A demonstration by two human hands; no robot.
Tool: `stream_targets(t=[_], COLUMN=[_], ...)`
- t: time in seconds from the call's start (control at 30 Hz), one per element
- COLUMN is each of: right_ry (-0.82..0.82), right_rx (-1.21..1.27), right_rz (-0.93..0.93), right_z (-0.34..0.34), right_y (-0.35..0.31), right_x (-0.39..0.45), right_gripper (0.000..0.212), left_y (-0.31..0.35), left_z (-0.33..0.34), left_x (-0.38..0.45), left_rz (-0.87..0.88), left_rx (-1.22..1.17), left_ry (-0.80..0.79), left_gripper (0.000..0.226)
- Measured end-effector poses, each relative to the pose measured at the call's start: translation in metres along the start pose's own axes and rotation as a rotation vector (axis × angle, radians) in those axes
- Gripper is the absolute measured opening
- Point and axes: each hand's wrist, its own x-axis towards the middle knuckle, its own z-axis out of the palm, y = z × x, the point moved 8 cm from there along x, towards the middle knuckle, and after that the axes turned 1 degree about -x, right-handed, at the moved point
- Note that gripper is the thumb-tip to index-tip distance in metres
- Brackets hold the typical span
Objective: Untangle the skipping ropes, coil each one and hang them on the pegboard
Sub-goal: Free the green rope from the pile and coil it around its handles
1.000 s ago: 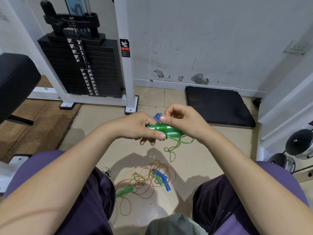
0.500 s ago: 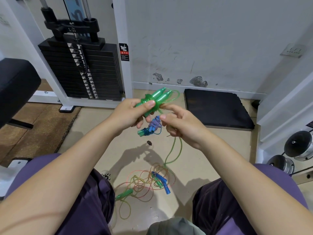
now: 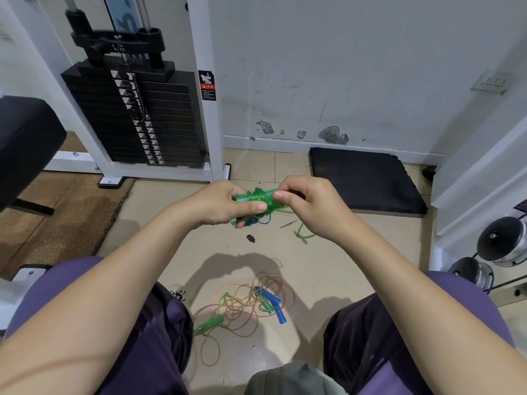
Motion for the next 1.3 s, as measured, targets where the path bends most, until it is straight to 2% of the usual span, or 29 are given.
stream_targets(t=[0.13,0.27,0.37,0.5,0.7,0.83,0.9,1.0,1.07,1.17,1.3], right_ry=[-0.056,-0.067,-0.085,-0.095,-0.117,-0.151,-0.207,-0.211,-0.162,-0.074,0.027], right_rx=[0.019,0.191,0.302,0.365,0.411,0.834,0.983,0.982,0.956,0.907,0.899], right_rz=[-0.043,0.065,0.108,0.080,0.168,0.287,0.301,0.303,0.282,0.255,0.223], right_z=[0.007,0.009,0.011,0.011,0.012,0.018,0.022,0.028,0.032,0.036,0.029], right_y=[-0.003,0.008,0.013,0.013,0.021,0.024,0.020,0.018,0.016,0.013,0.014], right_x=[-0.001,-0.002,-0.001,0.000,-0.001,-0.003,-0.004,-0.004,-0.002,-0.002,-0.001], right_gripper=[0.009,0.006,0.007,0.021,0.018,0.030,0.036,0.042,0.044,0.037,0.026], left_y=[0.006,0.015,0.017,0.019,0.020,0.027,0.028,0.025,0.024,0.023,0.020], left_z=[0.023,0.025,0.023,0.023,0.020,0.011,0.001,-0.013,-0.014,-0.011,-0.011], left_x=[-0.012,-0.017,-0.018,-0.018,-0.015,-0.013,-0.011,-0.006,-0.005,-0.004,-0.001], left_rz=[0.021,0.099,0.132,0.150,0.174,0.231,0.235,0.220,0.213,0.201,0.184], left_rx=[0.001,-0.041,-0.056,-0.078,-0.138,-0.293,-0.392,-0.462,-0.477,-0.497,-0.571], left_ry=[-0.321,-0.389,-0.358,-0.320,-0.273,-0.198,-0.106,0.068,0.126,0.161,0.148], left_gripper=[0.036,0.033,0.030,0.027,0.031,0.031,0.035,0.040,0.038,0.036,0.046])
